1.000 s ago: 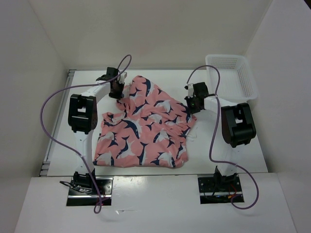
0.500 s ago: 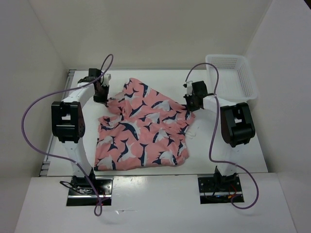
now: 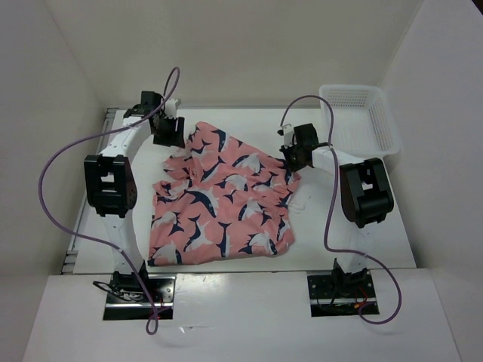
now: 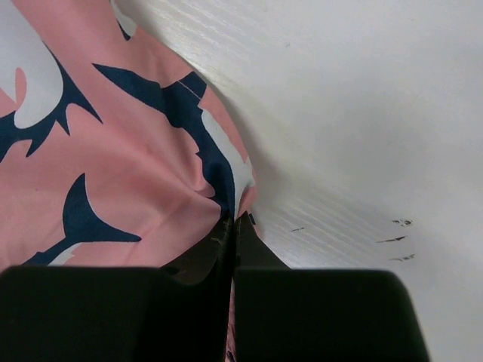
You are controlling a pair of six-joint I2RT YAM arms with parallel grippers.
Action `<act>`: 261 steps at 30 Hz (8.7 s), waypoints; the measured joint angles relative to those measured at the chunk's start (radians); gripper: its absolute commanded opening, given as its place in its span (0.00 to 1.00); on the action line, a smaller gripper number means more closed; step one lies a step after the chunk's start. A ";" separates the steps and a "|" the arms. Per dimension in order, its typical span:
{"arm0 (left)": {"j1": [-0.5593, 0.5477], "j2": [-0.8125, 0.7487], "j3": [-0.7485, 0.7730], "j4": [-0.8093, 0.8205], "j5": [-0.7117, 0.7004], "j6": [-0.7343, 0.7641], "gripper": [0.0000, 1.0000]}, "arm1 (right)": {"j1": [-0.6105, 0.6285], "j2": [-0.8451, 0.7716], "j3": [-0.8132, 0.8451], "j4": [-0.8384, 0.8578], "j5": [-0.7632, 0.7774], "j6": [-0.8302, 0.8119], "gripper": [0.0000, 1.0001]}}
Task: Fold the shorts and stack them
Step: Flatten the shorts out, then fold the shorts
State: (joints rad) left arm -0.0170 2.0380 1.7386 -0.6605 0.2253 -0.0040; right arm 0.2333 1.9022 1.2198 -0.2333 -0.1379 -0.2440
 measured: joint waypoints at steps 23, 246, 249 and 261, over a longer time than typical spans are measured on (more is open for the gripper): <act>-0.015 0.117 0.008 -0.082 -0.030 0.001 0.00 | 0.001 0.000 0.011 -0.005 -0.006 -0.032 0.00; -0.203 -0.400 -0.826 0.324 -0.067 0.000 0.59 | 0.211 -0.074 -0.096 -0.200 -0.015 -0.320 0.00; -0.203 -0.400 -0.826 0.325 -0.074 0.000 0.59 | 0.211 -0.005 -0.019 -0.142 0.058 -0.273 0.00; -0.204 -0.397 -0.822 0.347 -0.183 0.000 0.64 | 0.211 0.239 0.320 0.008 0.266 -0.097 0.35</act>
State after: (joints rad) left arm -0.2211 1.6405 0.9161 -0.3134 0.0418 -0.0044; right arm 0.4446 2.1410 1.5394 -0.2256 0.1280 -0.3408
